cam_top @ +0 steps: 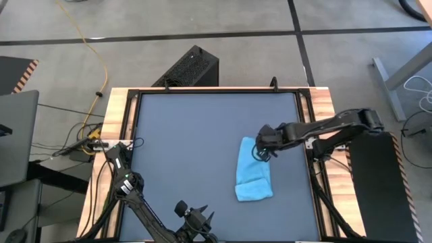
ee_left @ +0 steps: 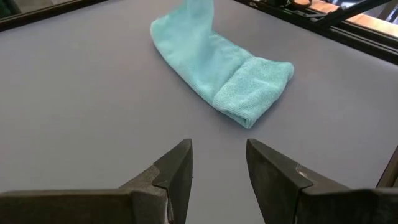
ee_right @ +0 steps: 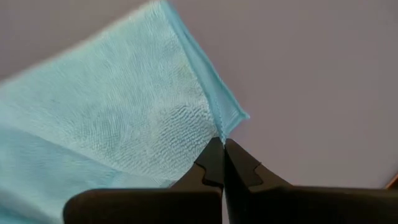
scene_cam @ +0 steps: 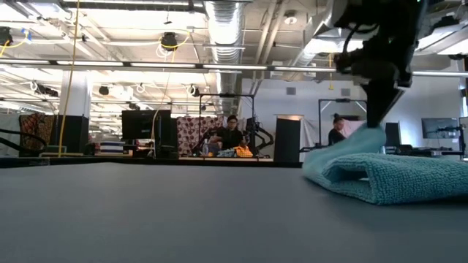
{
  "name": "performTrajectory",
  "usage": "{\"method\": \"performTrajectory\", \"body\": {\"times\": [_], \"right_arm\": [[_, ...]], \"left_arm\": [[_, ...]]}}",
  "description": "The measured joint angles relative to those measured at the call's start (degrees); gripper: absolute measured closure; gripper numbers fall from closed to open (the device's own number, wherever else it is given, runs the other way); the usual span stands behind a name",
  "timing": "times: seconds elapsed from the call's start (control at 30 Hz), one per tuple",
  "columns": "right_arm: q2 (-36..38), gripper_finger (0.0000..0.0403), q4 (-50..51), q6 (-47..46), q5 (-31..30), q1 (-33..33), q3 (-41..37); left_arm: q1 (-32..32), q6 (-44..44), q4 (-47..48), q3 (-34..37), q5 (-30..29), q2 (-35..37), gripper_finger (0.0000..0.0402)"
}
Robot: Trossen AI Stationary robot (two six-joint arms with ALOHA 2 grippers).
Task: Roll towel
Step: Roll the blue microfiber towel
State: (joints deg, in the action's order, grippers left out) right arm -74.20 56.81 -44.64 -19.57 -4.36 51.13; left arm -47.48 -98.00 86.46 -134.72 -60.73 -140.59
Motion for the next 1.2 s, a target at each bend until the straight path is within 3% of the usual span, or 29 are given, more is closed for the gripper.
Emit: {"method": "performTrajectory", "body": {"times": [0.4, 0.7, 1.2], "right_arm": [[-11.69, 0.0387, -0.06, 3.16, -2.73, 1.58, 0.00], [-13.93, 0.0378, -2.47, 3.07, -3.04, 4.46, -0.02], [-13.80, 0.0202, 4.10, -2.56, -7.79, 3.85, -0.02]], "left_arm": [[-0.11, -0.15, 0.00, 0.00, 0.24, 0.00, 0.0262], [-0.41, -0.44, 0.18, 0.00, 0.73, 0.00, 0.0262], [-0.57, -1.25, 0.63, 0.00, 0.94, 0.00, 0.0262]]}}
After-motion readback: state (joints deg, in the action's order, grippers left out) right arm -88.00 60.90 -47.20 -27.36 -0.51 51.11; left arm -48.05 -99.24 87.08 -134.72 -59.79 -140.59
